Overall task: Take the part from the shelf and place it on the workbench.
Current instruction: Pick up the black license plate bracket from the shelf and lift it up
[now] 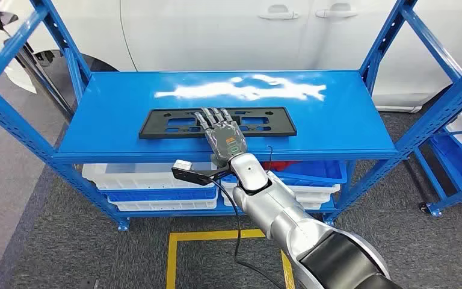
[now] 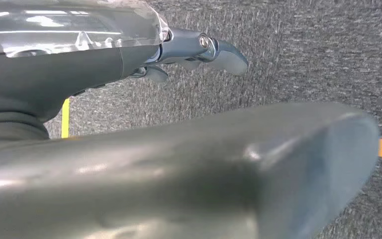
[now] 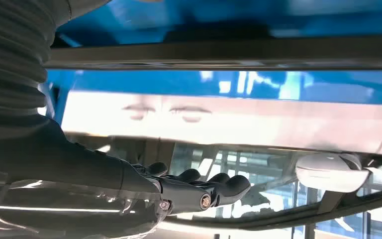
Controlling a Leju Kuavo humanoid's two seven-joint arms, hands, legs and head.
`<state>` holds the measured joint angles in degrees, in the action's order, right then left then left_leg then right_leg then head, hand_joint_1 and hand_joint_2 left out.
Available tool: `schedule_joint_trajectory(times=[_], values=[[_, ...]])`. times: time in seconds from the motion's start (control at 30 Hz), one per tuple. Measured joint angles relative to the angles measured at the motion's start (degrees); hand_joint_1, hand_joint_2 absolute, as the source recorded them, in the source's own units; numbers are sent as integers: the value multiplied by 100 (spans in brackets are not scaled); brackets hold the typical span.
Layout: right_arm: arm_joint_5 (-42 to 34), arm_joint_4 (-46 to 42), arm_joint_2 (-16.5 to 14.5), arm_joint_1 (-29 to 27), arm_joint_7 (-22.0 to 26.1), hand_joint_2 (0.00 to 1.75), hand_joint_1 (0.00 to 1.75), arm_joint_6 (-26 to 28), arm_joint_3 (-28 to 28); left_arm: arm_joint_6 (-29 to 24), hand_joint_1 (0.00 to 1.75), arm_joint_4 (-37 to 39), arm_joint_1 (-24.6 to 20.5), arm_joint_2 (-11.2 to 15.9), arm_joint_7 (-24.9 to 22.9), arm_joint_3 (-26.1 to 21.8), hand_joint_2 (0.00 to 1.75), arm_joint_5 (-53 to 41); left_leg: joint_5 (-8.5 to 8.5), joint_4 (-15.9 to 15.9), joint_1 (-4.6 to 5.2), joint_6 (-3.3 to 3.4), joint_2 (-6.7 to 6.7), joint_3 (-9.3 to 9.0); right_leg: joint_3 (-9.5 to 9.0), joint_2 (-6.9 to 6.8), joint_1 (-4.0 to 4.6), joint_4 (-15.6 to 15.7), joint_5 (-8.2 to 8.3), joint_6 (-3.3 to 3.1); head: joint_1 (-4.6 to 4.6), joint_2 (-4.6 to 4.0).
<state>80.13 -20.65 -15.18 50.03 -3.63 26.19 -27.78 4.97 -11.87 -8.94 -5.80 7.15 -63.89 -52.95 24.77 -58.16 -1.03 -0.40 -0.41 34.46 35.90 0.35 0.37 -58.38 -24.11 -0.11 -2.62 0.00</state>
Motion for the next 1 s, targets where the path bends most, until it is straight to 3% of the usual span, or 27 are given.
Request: schedule_joint_trajectory(times=[0.07, 0.13, 0.23, 0.3, 0.33, 0.43, 0.5, 0.6, 0.67, 0.7, 0.77, 0.8, 0.83, 0.87, 0.9, 0.97, 1.0], values=[[103, 3, 1, 0, -86, 175, 0, 9, -59, -2, 0, 0, -4, 0, 0, 2, 0, -6, 11, 2, -1, -33, 3, -4, -12, 2, -12, 22, 9, -31, 0, -1], [341, 11, 1, 6, -284, 175, 0, 19, -197, -7, 0, 1, -13, -3, 5, 5, 0, -16, 144, -179, -7, -87, 9, 59, -52, -1, -40, 69, 21, -94, -1, -1], [637, 39, -2, 4, -507, 175, 0, -2, -400, -10, 0, 1, -15, -11, 19, 8, 0, -32, 632, -1188, -17, -127, 13, 516, -89, -9, -40, 90, 10, -156, -1, 0], [714, 74, -1, -13, -539, 175, 0, -66, -485, -11, 0, 0, -12, -9, 26, 7, 0, -35, 713, -1622, -19, -137, 14, 750, -98, -8, -28, 84, 0, -166, -1, -1], [733, 93, -3, -18, -535, 175, 0, -114, -516, -12, 0, 0, -12, -8, 28, 7, 0, -35, 590, -1520, -19, -134, 14, 716, -105, -6, -25, 78, -8, -165, -1, -1], [737, 125, -26, -16, -484, 175, 0, -240, -581, -11, 0, 0, -25, -7, 40, 7, 0, -36, 61, -425, -10, -93, 19, 210, -120, 4, -11, 26, -57, -122, 0, 0], [702, 138, -42, -13, -435, 175, 0, -292, -605, -10, 0, 0, -35, -8, 44, 8, 0, -35, -9, -60, 10, -52, 13, 35, -105, 8, 10, -3, -76, -73, -1, 0], [649, 158, -51, -12, -385, 175, 0, -347, -630, -6, 0, 1, -29, -9, 45, 7, 0, -33, -13, -36, 18, 12, 0, 27, -105, 6, 11, 8, -75, -11, -1, -1], [623, 160, -55, -5, -367, 175, 0, -365, -634, 0, 0, 1, -29, -11, 47, 7, 0, -32, -37, 2, -7, 75, 2, 9, -55, 2, 3, -121, -179, 50, -1, -1], [615, 161, -56, -2, -360, 175, 0, -369, -634, 2, 0, 1, -32, -12, 48, 7, 0, -31, -47, 20, -20, 102, 5, 0, 46, 0, -6, -344, -314, 83, -1, -1], [608, 170, -54, -13, -348, 175, 0, -382, -634, 3, 0, 0, -33, -10, 50, 7, 0, -28, -47, 25, -20, 135, 9, -2, 411, -3, -40, -1099, -675, 138, 0, 0], [607, 179, -53, -25, -345, 175, 0, -389, -634, 3, 0, 0, -29, -10, 50, 6, 0, -27, -44, 23, -19, 138, 9, -2, 591, -4, -53, -1457, -797, 155, 0, -1], [607, 188, -52, -36, -343, 175, 0, -394, -634, 3, 0, 0, -26, -10, 50, 6, 0, -26, -40, 21, -18, 140, 8, -3, 702, -4, -62, -1654, -819, 166, 0, -1], [606, 195, -52, -41, -342, 175, 0, -396, -634, 3, 0, 0, -24, -10, 50, 6, 0, -25, -36, 17, -18, 138, 5, -6, 705, -4, -69, -1626, -727, 165, 0, -1], [603, 199, -52, -40, -341, 175, 0, -398, -634, 4, 0, 0, -23, -10, 50, 6, 0, -22, -29, 13, -18, 131, 0, -12, 596, -4, -72, -1368, -544, 153, 0, -1], [596, 201, -55, -23, -337, 175, 0, -401, -634, 8, 0, 1, -24, -11, 51, 6, 0, -15, -9, -1, -7, 101, -10, -21, 213, -5, -54, -546, -151, 96, 0, 0], [594, 201, -56, -14, -332, 175, 0, -404, -634, 11, 0, 1, -25, -13, 52, 5, 0, -9, 0, -4, 2, 79, -11, -20, 70, -6, -40, -236, -46, 67, -1, -1]])
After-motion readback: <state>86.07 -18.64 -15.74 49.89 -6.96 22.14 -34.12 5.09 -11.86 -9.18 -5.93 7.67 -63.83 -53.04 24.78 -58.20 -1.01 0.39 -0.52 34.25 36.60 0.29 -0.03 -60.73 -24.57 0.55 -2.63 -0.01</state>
